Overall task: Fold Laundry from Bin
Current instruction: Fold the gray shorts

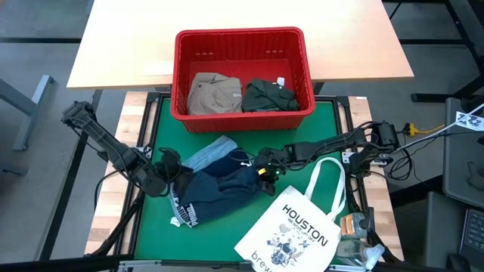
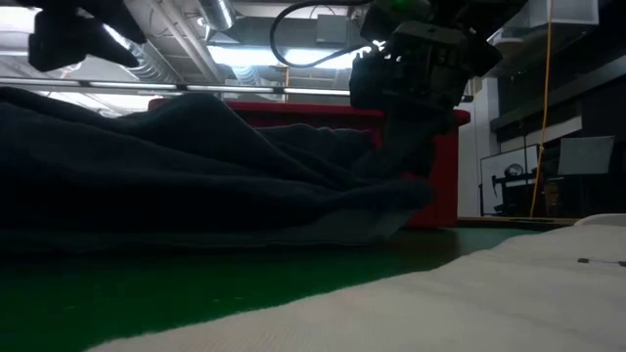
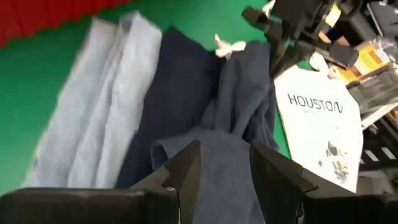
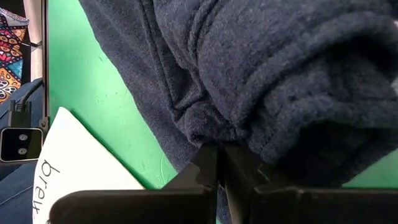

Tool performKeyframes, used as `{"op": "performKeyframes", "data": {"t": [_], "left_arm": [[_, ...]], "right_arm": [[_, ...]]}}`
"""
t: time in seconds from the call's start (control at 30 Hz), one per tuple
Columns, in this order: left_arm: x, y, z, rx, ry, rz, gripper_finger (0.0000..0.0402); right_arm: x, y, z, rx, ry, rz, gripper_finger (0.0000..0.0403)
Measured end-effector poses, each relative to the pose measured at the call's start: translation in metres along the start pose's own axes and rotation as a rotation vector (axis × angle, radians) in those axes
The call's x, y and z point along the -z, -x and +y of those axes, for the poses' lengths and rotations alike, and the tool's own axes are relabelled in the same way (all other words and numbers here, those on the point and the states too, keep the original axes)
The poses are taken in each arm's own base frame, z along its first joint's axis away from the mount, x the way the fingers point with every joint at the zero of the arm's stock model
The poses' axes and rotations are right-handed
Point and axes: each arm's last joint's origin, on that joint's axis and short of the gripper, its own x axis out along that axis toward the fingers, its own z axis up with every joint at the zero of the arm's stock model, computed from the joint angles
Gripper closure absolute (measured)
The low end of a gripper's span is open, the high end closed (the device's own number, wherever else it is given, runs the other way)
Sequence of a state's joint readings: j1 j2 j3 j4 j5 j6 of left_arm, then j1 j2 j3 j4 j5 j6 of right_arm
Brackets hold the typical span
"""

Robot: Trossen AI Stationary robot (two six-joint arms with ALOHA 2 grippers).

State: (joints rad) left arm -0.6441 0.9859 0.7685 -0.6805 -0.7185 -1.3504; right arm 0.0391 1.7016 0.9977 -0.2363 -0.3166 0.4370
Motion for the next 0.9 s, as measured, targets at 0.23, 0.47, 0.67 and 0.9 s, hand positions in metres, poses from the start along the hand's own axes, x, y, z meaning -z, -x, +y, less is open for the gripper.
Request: {"op": "performKeyframes", "data": {"t": [0.23,0.47,0.67,0.9], "left_arm": [[0.002,0.0,-0.001,0.019,-0.098,0.071,0.027],[0.005,-0.003,-0.002,0.009,-0.147,0.082,0.027],[0.011,-0.012,-0.003,-0.035,-0.223,0.071,0.027],[0.011,-0.032,-0.001,-0.136,-0.111,0.077,0.027]], "right_arm": [[0.0,0.0,0.0,0.0,0.0,0.0,0.0386],[0.0,0.0,0.0,0.0,0.001,0.001,0.0386],[0.0,0.0,0.0,0.0,0.001,0.001,0.0386],[0.0,0.0,0.0,0.0,0.002,0.001,0.0386]]}}
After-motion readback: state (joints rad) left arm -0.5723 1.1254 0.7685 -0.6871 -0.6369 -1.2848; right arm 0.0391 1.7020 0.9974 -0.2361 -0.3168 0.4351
